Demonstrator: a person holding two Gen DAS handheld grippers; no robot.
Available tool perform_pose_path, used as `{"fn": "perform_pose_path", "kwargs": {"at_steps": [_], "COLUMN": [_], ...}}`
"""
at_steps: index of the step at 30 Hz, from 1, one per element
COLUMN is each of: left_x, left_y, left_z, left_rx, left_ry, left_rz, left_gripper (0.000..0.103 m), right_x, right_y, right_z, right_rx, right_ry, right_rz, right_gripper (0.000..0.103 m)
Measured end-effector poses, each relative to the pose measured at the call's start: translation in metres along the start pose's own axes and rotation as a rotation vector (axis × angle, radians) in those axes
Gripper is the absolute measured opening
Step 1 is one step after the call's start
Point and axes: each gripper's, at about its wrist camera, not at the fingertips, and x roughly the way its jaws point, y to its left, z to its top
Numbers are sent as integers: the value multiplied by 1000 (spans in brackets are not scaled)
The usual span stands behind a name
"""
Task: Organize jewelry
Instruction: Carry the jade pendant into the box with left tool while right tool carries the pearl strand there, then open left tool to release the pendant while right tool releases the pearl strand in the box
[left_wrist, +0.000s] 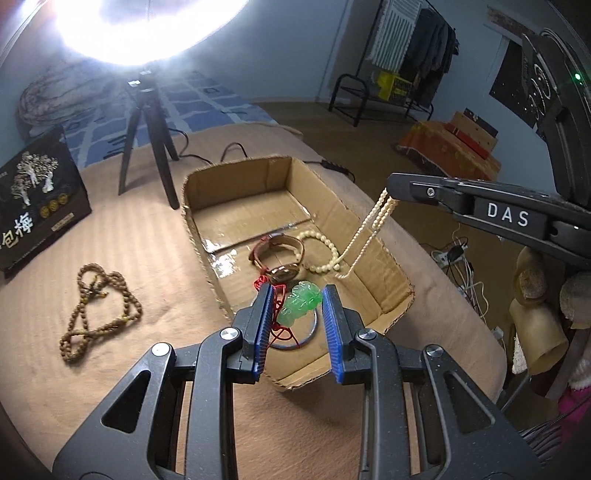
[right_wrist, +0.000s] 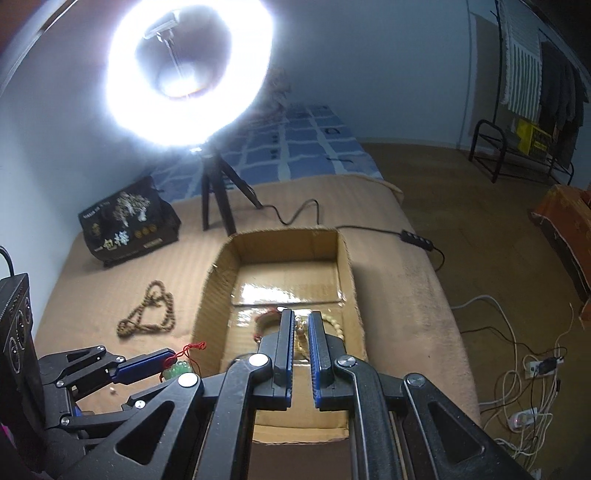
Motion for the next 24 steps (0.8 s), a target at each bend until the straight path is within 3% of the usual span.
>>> {"fn": "perform_pose_path", "kwargs": {"at_steps": [12, 22, 23, 24], "left_x": [32, 36, 36, 36], "left_y": [0, -1, -1, 0], "left_z": [-9, -11, -11, -12], "left_rx": [9, 24, 22, 17], "left_ry": [70, 92, 96, 102], "left_rz": [14, 26, 29, 35], "left_gripper": [26, 26, 29, 40], "right_x": [31, 34, 34, 33], "right_y": [-6, -6, -6, -5], "right_z": [-11, -12, -12, -12], "right_rx": [-6, -7, -7, -7], "right_ry": [81, 95, 94, 93], "right_rz": [-28, -33, -31, -30], "right_gripper": [5, 6, 8, 12]}}
